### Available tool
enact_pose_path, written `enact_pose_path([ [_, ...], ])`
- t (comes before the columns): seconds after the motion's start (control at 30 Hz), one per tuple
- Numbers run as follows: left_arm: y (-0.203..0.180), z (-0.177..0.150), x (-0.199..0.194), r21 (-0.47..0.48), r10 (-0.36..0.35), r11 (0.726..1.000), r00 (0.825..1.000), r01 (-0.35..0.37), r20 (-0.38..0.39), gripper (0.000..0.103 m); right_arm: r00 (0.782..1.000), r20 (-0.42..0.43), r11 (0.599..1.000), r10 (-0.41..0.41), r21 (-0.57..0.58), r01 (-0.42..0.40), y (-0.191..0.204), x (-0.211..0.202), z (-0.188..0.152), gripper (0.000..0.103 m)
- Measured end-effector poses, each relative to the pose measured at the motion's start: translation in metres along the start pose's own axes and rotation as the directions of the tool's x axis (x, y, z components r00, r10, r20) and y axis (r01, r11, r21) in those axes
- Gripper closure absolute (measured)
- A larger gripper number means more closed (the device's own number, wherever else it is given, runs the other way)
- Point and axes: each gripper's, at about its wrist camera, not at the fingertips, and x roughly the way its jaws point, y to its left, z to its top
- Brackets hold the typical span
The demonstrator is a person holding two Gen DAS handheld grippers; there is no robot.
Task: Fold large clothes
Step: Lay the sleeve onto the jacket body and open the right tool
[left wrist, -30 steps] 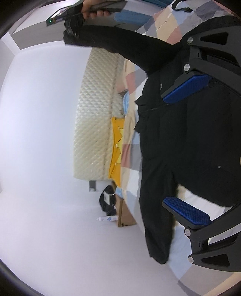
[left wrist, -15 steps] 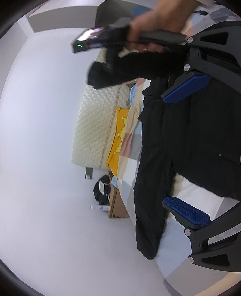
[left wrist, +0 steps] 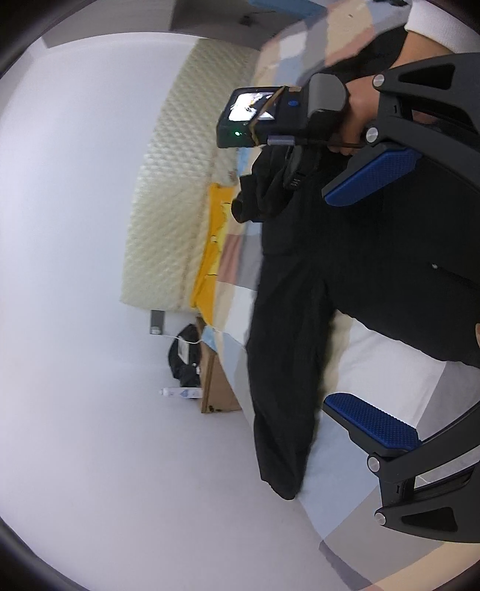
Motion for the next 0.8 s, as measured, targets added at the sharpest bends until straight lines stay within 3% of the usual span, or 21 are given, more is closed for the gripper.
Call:
enact_pose_path([
  [0.17,0.001,-0.006,0.015,-0.01,0.004,1.0,0.999,-0.005,-0.032,0.001,0.998,-0.062,0.999,-0.004,-0.033,0.002,0.005,0.028,-0.028,0.091],
  [0.33,0.009,-0.007,0.029,-0.04,0.005,0.999,0.999,-0.007,-0.05,0.001,0.99,-0.14,1.0,0.015,-0.009,-0.016,0.001,0.049,-0.034,0.091],
  [0.5,0.015,-0.009,0.038,-0.061,-0.004,0.998,0.998,0.0,-0.065,0.001,0.982,-0.165,0.995,0.094,0.05,-0.087,-0.009,0.044,-0.03,0.087],
  [0.6,0.009,-0.008,0.034,-0.035,-0.01,0.999,0.999,0.009,-0.052,0.001,0.976,-0.18,0.992,0.122,0.037,-0.117,-0.008,0.036,-0.03,0.079],
  [0.63,0.007,-0.008,0.032,-0.027,-0.015,1.0,0.999,0.014,-0.047,0.001,0.974,-0.185,0.991,0.134,0.022,-0.132,-0.007,0.031,-0.029,0.071],
  [0.73,-0.003,-0.009,0.023,-0.007,-0.039,0.999,0.999,0.038,-0.035,0.001,0.969,-0.173,0.984,0.173,-0.014,-0.179,-0.001,0.014,-0.029,0.026],
  [0.8,-0.006,-0.01,0.02,-0.002,-0.05,0.999,0.998,0.05,-0.033,0.001,0.974,-0.129,0.981,0.186,-0.029,-0.191,0.0,-0.004,-0.027,0.022],
])
